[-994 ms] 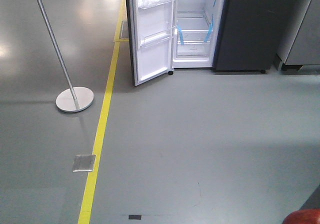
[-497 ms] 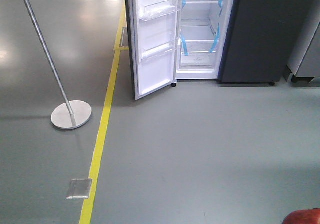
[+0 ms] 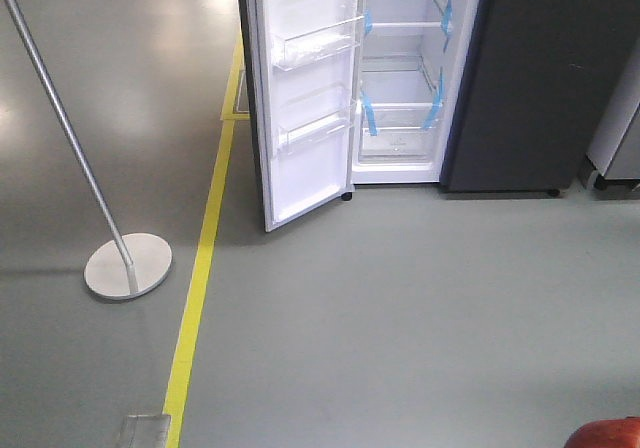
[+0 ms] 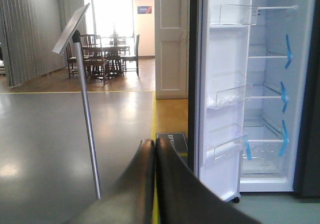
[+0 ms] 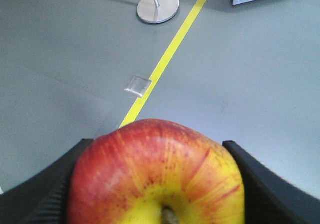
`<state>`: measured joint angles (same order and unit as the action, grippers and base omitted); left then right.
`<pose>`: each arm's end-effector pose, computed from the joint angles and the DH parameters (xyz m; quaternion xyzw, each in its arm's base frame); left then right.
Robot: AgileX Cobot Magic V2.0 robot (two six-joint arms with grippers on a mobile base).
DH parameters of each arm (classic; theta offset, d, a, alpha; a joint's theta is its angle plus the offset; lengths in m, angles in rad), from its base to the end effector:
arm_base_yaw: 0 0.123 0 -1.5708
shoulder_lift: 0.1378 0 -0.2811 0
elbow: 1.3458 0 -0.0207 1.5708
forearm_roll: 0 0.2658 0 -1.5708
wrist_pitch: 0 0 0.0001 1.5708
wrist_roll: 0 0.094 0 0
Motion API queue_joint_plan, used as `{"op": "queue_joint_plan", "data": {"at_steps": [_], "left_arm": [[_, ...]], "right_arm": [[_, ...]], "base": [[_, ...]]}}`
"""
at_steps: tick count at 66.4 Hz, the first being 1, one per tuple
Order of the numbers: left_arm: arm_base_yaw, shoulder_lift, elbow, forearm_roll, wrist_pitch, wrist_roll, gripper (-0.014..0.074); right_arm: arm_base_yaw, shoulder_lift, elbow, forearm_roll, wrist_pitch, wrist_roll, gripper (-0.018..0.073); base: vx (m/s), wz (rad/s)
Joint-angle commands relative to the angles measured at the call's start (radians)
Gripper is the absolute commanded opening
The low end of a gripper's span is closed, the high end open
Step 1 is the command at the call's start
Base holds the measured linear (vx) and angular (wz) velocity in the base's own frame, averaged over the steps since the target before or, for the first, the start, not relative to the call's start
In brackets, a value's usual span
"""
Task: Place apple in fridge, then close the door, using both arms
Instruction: 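Drive forward up to the open fridge door with the apple held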
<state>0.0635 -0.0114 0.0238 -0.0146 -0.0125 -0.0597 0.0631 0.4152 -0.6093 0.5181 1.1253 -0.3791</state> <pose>0.0781 0.0050 0.2070 -0.0466 0.6740 -0.0039 0.7373 0.0669 0.0463 0.3047 -0.1776 0.8861 0.1981 0.3795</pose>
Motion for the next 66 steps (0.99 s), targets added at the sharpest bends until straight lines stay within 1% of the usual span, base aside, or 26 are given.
{"op": "queue_joint_plan", "data": {"at_steps": [1,66], "left_arm": [[-0.003,-0.015,-0.016,-0.001,-0.077,-0.009,-0.0006],[-0.003,-0.015,-0.016,-0.001,-0.077,-0.009,-0.0006]], "right_arm": [[-0.003,0.008,-0.026,0.038,-0.055,-0.008,0.0097],[-0.003,0.008,-0.026,0.038,-0.055,-0.008,0.0097]], "base": [[0.29,-0.02],[0.25,0.02]]}}
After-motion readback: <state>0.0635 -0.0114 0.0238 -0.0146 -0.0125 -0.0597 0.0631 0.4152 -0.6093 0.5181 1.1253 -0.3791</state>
